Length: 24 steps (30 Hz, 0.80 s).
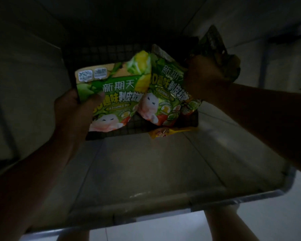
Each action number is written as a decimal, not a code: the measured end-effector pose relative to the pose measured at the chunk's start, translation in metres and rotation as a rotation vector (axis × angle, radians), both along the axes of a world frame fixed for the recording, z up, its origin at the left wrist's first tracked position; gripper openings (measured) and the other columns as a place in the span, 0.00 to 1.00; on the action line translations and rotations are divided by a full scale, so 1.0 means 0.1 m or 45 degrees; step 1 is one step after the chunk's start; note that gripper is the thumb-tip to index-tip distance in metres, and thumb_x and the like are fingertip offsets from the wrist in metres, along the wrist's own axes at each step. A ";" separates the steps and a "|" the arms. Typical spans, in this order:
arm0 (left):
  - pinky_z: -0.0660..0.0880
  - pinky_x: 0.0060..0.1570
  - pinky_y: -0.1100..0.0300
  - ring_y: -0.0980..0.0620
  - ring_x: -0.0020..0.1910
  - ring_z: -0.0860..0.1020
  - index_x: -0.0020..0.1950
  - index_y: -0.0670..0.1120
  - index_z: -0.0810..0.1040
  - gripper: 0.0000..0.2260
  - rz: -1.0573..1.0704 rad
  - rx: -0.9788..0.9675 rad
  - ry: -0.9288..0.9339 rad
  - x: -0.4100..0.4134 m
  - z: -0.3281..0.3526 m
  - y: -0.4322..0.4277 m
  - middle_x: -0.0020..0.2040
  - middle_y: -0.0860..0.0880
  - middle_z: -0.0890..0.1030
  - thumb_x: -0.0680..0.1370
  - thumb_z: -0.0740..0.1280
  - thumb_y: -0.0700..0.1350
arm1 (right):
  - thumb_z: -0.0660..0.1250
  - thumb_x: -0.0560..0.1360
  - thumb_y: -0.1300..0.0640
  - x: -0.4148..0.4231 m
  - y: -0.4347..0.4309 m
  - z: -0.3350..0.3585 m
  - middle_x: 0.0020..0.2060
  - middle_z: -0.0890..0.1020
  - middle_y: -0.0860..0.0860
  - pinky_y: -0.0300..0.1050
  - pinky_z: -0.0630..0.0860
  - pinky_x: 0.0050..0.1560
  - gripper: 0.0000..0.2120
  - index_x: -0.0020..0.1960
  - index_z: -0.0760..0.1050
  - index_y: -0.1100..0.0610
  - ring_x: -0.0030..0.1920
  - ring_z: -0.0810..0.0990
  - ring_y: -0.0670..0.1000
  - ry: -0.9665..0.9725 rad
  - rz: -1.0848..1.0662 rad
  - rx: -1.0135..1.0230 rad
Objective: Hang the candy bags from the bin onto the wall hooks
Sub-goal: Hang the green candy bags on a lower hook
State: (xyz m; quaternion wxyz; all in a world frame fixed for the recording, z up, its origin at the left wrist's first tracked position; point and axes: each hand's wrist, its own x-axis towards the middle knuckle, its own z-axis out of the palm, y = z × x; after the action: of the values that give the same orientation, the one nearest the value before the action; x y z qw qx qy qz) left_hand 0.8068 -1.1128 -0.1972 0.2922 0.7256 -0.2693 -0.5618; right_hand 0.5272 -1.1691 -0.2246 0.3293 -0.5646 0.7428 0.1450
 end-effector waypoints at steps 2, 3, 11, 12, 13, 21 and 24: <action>0.82 0.40 0.56 0.55 0.43 0.85 0.50 0.48 0.83 0.06 -0.105 -0.048 0.026 -0.03 0.08 -0.05 0.42 0.55 0.86 0.75 0.73 0.40 | 0.58 0.81 0.60 0.00 0.05 0.11 0.46 0.79 0.59 0.43 0.67 0.42 0.11 0.49 0.76 0.66 0.50 0.78 0.58 -0.019 -0.039 -0.068; 0.81 0.36 0.61 0.58 0.41 0.85 0.51 0.48 0.83 0.06 -0.163 -0.077 0.011 -0.04 0.13 -0.07 0.40 0.57 0.86 0.75 0.73 0.39 | 0.58 0.81 0.59 0.03 0.08 0.17 0.49 0.80 0.60 0.43 0.68 0.42 0.12 0.53 0.76 0.65 0.51 0.79 0.59 -0.048 -0.057 -0.083; 0.75 0.38 0.74 0.68 0.39 0.81 0.48 0.54 0.81 0.10 -0.638 -0.179 -0.110 0.05 0.51 0.05 0.37 0.68 0.82 0.76 0.72 0.37 | 0.60 0.81 0.54 0.29 0.47 0.71 0.51 0.82 0.59 0.47 0.72 0.45 0.12 0.61 0.78 0.53 0.52 0.79 0.63 -0.085 -0.047 -0.119; 0.74 0.39 0.75 0.69 0.40 0.80 0.48 0.55 0.80 0.11 -0.655 -0.201 -0.138 0.08 0.58 0.08 0.38 0.70 0.81 0.76 0.71 0.38 | 0.60 0.81 0.55 0.31 0.52 0.78 0.51 0.82 0.58 0.47 0.70 0.44 0.12 0.62 0.77 0.53 0.53 0.79 0.62 -0.100 -0.042 -0.128; 0.73 0.40 0.76 0.70 0.40 0.79 0.48 0.57 0.79 0.12 -0.654 -0.214 -0.169 0.12 0.65 0.11 0.38 0.71 0.81 0.76 0.71 0.38 | 0.60 0.82 0.55 0.33 0.58 0.83 0.51 0.82 0.58 0.46 0.68 0.43 0.12 0.61 0.77 0.54 0.52 0.79 0.62 -0.109 -0.033 -0.138; 0.72 0.40 0.78 0.74 0.40 0.77 0.58 0.54 0.75 0.12 -0.507 -0.233 -0.237 0.32 1.35 0.22 0.46 0.61 0.78 0.78 0.69 0.40 | 0.58 0.82 0.53 0.46 0.74 1.56 0.45 0.82 0.55 0.49 0.77 0.43 0.12 0.63 0.77 0.50 0.43 0.80 0.56 -0.109 -0.041 -0.323; 0.73 0.40 0.78 0.74 0.40 0.78 0.59 0.54 0.75 0.12 -0.475 -0.282 -0.239 0.38 1.75 0.12 0.45 0.62 0.78 0.78 0.68 0.41 | 0.58 0.83 0.52 0.48 0.68 1.92 0.47 0.83 0.53 0.45 0.73 0.40 0.13 0.61 0.78 0.52 0.40 0.76 0.50 -0.067 -0.021 -0.445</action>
State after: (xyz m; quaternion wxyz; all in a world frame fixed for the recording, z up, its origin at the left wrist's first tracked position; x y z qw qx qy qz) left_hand 0.8448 -1.1005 -0.0226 0.2347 0.6758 -0.4849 -0.5031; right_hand 0.5757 -1.1008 -0.0327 0.2467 -0.6107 0.7524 -0.0038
